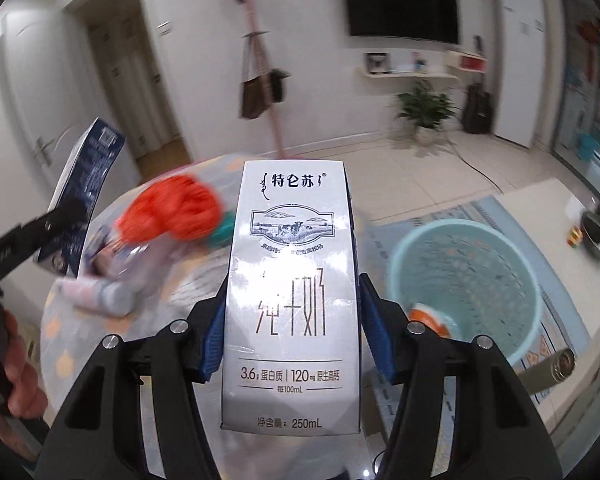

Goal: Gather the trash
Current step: 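Carry both milk cartons over the blue basket and open both tools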

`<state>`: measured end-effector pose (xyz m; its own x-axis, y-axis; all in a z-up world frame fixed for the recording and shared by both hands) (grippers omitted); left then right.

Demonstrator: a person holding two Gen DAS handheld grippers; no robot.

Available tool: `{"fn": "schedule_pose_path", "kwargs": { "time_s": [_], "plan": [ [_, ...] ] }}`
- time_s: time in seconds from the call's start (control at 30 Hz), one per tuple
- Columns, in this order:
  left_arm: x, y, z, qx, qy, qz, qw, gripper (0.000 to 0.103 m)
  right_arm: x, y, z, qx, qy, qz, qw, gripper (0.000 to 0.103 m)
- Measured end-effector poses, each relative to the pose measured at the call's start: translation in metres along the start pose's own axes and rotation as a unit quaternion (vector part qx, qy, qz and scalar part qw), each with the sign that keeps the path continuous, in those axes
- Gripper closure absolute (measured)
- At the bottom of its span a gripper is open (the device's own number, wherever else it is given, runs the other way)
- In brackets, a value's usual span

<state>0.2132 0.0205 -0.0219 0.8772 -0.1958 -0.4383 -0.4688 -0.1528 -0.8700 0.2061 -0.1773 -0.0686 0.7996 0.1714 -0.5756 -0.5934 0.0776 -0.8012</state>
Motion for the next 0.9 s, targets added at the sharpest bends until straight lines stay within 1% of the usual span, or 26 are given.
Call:
{"fn": "schedule_pose_path", "kwargs": {
  "time_s": [0.03,0.1,0.17,0.23,0.27,0.3,0.33,0.43,0.6,0.63,0.73,0.8,0.87,0.9],
  "plan": [
    [0.01,0.001,-0.017,0.01,0.011,0.005,0.9999,0.051,-0.001,-0.002,-0.011,0.008,0.006,-0.002,1.0,0.048],
    [0.023,0.004,-0.038,0.022,0.023,0.014,0.9994,0.051,0.001,-0.006,-0.041,0.031,0.024,-0.006,0.999,0.048],
    [0.04,0.009,-0.068,0.038,0.043,0.025,0.998,0.051,0.004,-0.008,-0.071,0.053,0.042,-0.007,0.998,0.048],
    [0.053,0.016,-0.09,0.045,0.062,0.038,0.9963,0.051,0.011,-0.006,-0.092,0.068,0.057,-0.005,0.996,0.048],
    [0.063,0.021,-0.106,0.049,0.075,0.048,0.9948,0.051,0.015,-0.003,-0.106,0.078,0.068,-0.003,0.995,0.048],
    [0.068,0.024,-0.111,0.052,0.082,0.054,0.9938,0.051,0.018,-0.001,-0.116,0.087,0.076,0.0,0.993,0.048],
    [0.077,0.031,-0.125,0.057,0.093,0.066,0.9918,0.051,0.022,0.003,-0.131,0.099,0.083,0.007,0.992,0.048],
    [0.105,0.05,-0.154,0.066,0.112,0.098,0.9866,0.051,0.034,0.018,-0.155,0.122,0.1,0.024,0.987,0.048],
    [0.141,0.083,-0.189,0.082,0.137,0.147,0.9761,0.051,0.059,0.053,-0.191,0.158,0.124,0.063,0.978,0.048],
    [0.15,0.092,-0.197,0.086,0.144,0.16,0.9729,0.051,0.062,0.056,-0.195,0.16,0.127,0.067,0.977,0.047],
    [0.168,0.105,-0.207,0.092,0.15,0.182,0.9675,0.051,0.071,0.07,-0.208,0.172,0.137,0.083,0.972,0.047],
    [0.176,0.109,-0.21,0.088,0.144,0.187,0.9677,0.05,0.073,0.074,-0.215,0.176,0.141,0.087,0.97,0.046],
    [0.175,0.109,-0.209,0.074,0.149,0.185,0.9687,0.042,0.073,0.076,-0.219,0.18,0.141,0.088,0.97,0.045],
    [0.175,0.108,-0.208,0.067,0.152,0.18,0.9696,0.038,0.071,0.075,-0.222,0.183,0.142,0.085,0.969,0.041]
  ]
}}
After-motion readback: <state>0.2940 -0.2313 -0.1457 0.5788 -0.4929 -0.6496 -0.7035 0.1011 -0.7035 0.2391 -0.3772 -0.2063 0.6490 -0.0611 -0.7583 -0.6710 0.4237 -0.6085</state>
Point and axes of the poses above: each gripper's, at about its wrist camera, not at the fingertips, and x roughly the way its jaws point, z to its left, y to its underside, the point moved 8 cm from there along x, roughly the way its jaws point, and after that the axes turned 7 degrees about -z, right-handed, at the moved point
